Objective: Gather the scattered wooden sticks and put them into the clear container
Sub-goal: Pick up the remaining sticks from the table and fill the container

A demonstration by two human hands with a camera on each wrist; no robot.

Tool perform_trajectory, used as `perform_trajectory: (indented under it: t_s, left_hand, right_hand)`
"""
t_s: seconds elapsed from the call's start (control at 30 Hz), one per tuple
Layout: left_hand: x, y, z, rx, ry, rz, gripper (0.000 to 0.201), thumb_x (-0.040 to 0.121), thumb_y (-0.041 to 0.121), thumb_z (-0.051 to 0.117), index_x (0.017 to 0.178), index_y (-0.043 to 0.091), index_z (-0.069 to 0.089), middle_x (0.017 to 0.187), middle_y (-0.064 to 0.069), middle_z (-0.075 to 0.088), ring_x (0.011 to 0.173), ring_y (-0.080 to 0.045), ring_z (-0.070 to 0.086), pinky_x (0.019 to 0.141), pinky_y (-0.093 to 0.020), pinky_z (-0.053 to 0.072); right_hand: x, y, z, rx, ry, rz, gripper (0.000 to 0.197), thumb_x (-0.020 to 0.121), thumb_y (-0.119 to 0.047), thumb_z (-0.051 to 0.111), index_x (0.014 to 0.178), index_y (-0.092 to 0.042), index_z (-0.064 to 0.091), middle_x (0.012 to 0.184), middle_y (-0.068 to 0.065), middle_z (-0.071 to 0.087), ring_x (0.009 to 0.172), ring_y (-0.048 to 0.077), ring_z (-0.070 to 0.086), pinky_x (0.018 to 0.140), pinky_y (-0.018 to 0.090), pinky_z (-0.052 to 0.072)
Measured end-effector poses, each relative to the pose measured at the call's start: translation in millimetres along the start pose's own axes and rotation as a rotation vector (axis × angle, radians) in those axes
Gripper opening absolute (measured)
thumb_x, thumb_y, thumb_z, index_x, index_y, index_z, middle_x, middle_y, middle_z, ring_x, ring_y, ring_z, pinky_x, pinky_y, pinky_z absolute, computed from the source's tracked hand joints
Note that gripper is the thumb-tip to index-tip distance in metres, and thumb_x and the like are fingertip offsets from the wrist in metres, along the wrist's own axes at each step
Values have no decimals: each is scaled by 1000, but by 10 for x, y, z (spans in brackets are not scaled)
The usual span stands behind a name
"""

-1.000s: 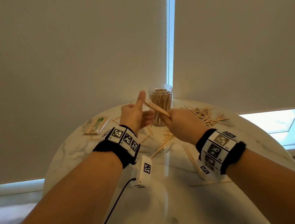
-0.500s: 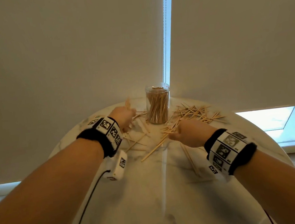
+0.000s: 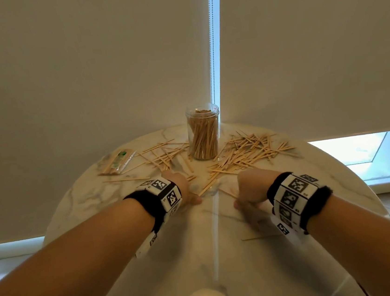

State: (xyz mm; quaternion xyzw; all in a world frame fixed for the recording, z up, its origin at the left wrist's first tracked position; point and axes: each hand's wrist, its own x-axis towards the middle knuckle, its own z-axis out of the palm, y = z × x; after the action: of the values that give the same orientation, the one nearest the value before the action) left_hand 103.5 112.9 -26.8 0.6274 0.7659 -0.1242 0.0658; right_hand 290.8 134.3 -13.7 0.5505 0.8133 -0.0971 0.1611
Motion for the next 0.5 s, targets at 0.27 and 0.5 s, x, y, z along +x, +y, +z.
perform_trajectory:
  t_s: [0.27,0.5]
  left_hand:
    - [55,-50,68,-33,78,160,43,93,43,65,121,12,59,122,-10,61,109,-27,60,90,-36,51]
    - [81,-65,121,-6,116,335,26,98,28,58,116,9,59,114,-13,65,103,-30,61,86,-36,52]
  right_hand:
    - [-43,-200,73,-12,69,-73,30,90,-26,65,113,-7,68,107,8,67,99,25,63,85,33,55]
    - [-129,-49,102,-103,112,-36,29,99,-20,53,121,-4,62,119,11,65,110,27,62,77,27,42]
